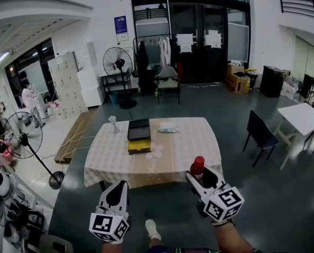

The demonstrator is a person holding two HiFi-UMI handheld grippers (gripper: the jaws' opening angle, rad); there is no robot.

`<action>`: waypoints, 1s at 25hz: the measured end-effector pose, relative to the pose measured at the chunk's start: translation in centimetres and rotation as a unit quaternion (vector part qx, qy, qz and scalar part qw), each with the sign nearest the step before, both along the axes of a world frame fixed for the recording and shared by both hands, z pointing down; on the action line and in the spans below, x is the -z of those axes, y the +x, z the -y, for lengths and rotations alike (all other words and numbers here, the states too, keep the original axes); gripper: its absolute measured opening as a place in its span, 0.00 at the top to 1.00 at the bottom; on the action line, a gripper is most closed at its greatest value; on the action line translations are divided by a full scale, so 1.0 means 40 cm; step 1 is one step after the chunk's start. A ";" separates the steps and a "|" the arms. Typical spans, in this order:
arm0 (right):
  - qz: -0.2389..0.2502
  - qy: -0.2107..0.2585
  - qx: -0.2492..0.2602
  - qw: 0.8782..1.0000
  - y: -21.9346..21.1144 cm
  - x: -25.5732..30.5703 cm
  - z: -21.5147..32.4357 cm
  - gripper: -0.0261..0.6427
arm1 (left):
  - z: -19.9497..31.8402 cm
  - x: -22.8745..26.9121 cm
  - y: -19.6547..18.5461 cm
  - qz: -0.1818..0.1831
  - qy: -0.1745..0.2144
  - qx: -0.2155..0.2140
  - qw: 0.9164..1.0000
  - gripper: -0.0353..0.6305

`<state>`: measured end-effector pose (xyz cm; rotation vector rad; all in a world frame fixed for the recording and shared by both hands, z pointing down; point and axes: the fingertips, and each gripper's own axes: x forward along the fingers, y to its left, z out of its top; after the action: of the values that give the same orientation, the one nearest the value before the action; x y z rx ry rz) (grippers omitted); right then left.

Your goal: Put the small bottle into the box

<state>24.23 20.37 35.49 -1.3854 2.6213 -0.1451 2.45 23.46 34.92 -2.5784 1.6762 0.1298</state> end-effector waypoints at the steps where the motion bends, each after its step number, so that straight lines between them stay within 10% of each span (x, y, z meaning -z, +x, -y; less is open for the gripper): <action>1: -0.001 0.001 0.001 1.000 -0.003 -0.001 0.003 0.62 | 0.005 -0.001 0.000 0.000 0.000 -0.001 1.000 0.91; 25: -0.010 0.014 0.039 0.999 -0.130 0.049 0.314 0.63 | 0.295 0.020 -0.120 -0.012 -0.003 0.029 0.999 0.91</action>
<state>19.01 7.81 33.54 -1.2823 2.6856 -0.1056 -2.34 11.68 34.14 -2.5389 1.7606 0.1541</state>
